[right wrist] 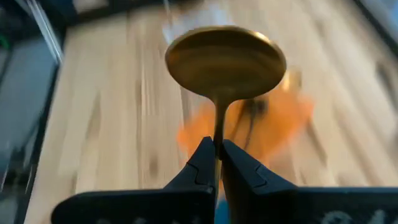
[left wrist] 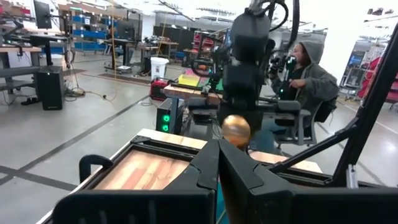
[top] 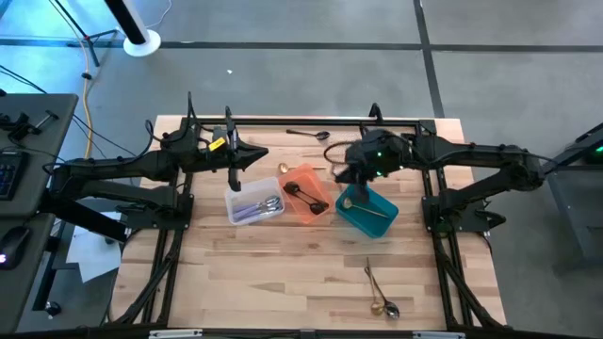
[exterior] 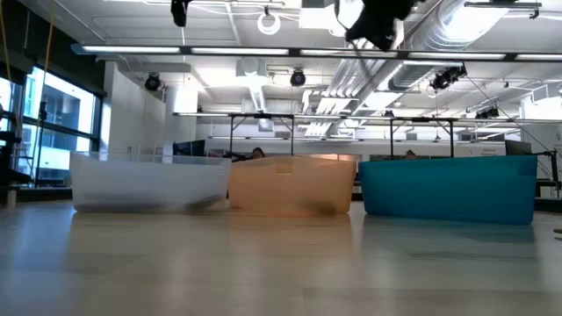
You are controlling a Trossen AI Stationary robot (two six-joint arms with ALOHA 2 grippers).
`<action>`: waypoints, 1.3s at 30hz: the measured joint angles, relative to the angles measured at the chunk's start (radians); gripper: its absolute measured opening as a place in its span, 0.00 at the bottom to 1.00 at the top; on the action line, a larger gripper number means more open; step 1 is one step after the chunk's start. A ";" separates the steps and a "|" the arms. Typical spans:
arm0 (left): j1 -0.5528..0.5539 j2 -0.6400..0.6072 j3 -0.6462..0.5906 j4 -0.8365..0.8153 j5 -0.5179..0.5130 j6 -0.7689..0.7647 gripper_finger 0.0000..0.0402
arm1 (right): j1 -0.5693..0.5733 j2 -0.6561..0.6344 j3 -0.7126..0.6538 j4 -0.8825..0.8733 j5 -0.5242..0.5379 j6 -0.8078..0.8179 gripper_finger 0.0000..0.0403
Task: Sort silverware by color (type)
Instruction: Put the gold spoon into the blue bin
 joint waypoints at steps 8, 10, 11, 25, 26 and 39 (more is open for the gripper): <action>0.000 0.003 0.000 -0.024 0.000 0.003 0.00 | 0.003 -0.006 -0.024 -0.308 0.014 0.073 0.00; 0.000 0.002 0.000 -0.025 0.000 0.003 0.00 | 0.003 -0.014 -0.038 -0.338 0.017 0.074 0.00; 0.000 0.002 0.000 -0.026 0.000 0.003 0.00 | 0.002 -0.017 -0.044 -0.337 0.018 0.078 0.00; 0.000 0.003 0.000 -0.069 -0.005 0.003 0.00 | -0.026 0.138 -0.075 -0.415 -0.002 0.109 0.00; 0.000 0.003 0.000 -0.069 -0.005 0.003 0.00 | -0.026 0.161 -0.075 -0.416 -0.006 0.104 0.00; 0.000 0.003 0.000 -0.088 -0.005 0.003 0.00 | -0.026 0.354 -0.076 -0.436 -0.031 -0.010 0.00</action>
